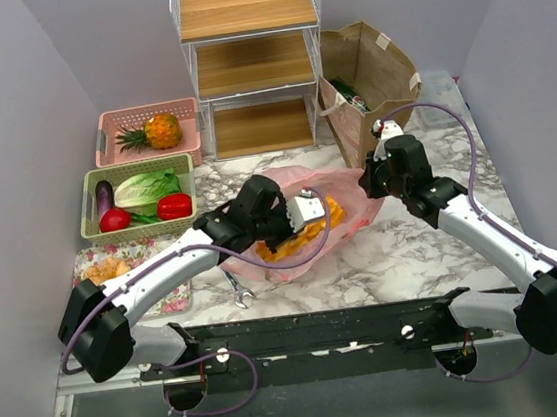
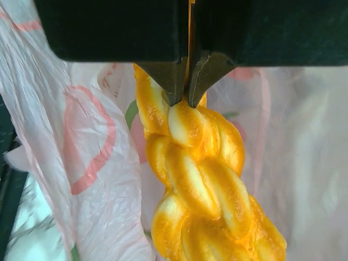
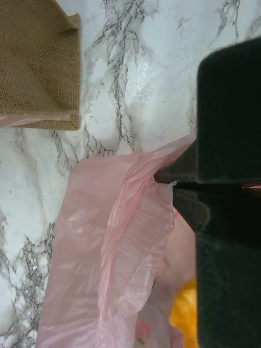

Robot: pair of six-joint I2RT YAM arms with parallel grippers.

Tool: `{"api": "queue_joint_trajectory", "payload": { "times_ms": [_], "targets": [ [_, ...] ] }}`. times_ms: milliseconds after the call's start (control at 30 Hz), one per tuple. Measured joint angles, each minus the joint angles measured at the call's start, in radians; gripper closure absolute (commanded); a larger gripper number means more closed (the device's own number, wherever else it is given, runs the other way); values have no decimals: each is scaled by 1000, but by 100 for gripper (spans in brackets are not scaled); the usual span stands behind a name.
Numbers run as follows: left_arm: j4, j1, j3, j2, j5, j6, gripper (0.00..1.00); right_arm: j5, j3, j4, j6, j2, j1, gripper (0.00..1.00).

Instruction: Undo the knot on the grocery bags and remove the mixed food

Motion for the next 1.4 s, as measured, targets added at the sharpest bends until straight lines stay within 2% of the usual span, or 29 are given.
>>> {"api": "queue_joint_trajectory", "payload": {
  "times_ms": [133, 267, 400, 567, 700, 767, 867, 933, 1033, 1133, 1267, 1400],
  "targets": [
    [45, 0, 31, -54, 102, -27, 100, -5, 0, 0, 0, 0, 0, 99],
    [132, 0, 166, -56, 182, -106, 100, -8, 0, 0, 0, 0, 0, 99],
    [220, 0, 304, -43, 228, -187, 100, -11, 0, 0, 0, 0, 0, 99],
    [291, 4, 397, -30, 247, -264, 100, -16, -1, 0, 0, 0, 0, 99],
    [290, 73, 460, -28, 300, -321, 100, -11, -1, -1, -11, 0, 0, 99],
    [236, 183, 504, -32, 367, -317, 100, -2, -1, -1, -18, -1, 0, 99],
    [19, 349, 601, -39, 449, -197, 100, 9, -3, -1, -24, -6, 0, 99],
    [-151, 474, 668, -48, 492, -66, 100, 14, -9, -1, -27, -14, 0, 99],
    [-433, 653, 735, -79, 537, 163, 100, 19, -21, -1, -30, -26, 0, 99],
    [-726, 836, 753, -98, 529, 459, 100, 19, -31, 0, -30, -29, 0, 99],
    [-956, 1027, 649, -102, 460, 774, 100, 19, -37, -1, -33, -29, 0, 99],
    [-1048, 1176, 435, -130, 333, 1025, 100, 19, -37, -2, -37, -29, 0, 99]
  ]
}}
